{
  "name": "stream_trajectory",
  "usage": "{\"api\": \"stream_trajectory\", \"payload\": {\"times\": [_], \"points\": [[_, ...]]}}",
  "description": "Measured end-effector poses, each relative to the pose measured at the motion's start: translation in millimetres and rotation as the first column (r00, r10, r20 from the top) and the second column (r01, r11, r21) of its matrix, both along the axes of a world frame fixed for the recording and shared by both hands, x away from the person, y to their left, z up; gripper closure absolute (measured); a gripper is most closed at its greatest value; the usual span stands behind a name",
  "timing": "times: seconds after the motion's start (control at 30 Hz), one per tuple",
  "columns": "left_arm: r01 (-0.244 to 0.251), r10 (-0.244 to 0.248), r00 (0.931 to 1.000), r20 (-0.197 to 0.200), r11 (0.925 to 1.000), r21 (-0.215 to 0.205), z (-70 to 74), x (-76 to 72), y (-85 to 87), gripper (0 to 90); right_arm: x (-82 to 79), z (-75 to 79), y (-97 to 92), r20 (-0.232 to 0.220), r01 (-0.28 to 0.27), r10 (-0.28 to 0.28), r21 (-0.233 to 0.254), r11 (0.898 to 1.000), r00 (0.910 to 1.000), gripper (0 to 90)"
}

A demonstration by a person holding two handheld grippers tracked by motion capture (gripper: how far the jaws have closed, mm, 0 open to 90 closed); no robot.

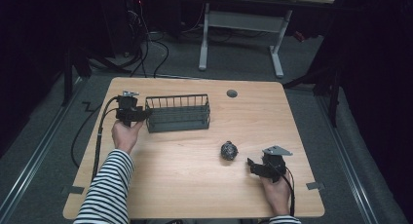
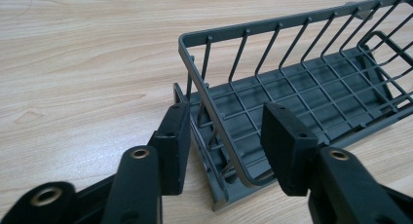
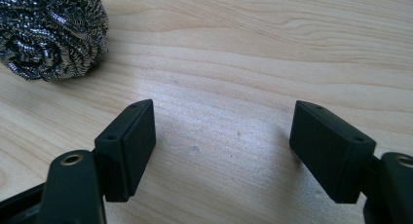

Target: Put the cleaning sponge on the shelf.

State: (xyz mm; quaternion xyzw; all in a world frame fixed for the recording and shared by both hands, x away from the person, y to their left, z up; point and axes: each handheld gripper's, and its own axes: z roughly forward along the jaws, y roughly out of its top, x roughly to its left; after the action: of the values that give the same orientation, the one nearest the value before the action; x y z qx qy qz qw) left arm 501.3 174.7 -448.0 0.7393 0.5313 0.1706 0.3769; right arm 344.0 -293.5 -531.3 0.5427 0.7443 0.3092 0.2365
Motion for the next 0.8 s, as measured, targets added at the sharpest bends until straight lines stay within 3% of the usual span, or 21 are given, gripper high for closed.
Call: {"api": "stream_trajectory", "payload": {"times": [0.5, 0.8], "points": [[0.025, -0.025, 0.9995, -0.020, 0.9996, 0.013, -0.2, -1.2, 0.5, 70.1, -0.2, 0.0, 0.0, 0.000, 0.000, 0.000, 0.001, 1.000, 1.0000, 25.1], [0.032, -0.032, 0.9993, -0.021, 0.9990, 0.030, 2.6, -9.1, -0.2, 71.4, -0.2, 0.0, 0.1, 0.000, 0.000, 0.000, 0.001, 1.000, 1.0000, 25.1]]}}
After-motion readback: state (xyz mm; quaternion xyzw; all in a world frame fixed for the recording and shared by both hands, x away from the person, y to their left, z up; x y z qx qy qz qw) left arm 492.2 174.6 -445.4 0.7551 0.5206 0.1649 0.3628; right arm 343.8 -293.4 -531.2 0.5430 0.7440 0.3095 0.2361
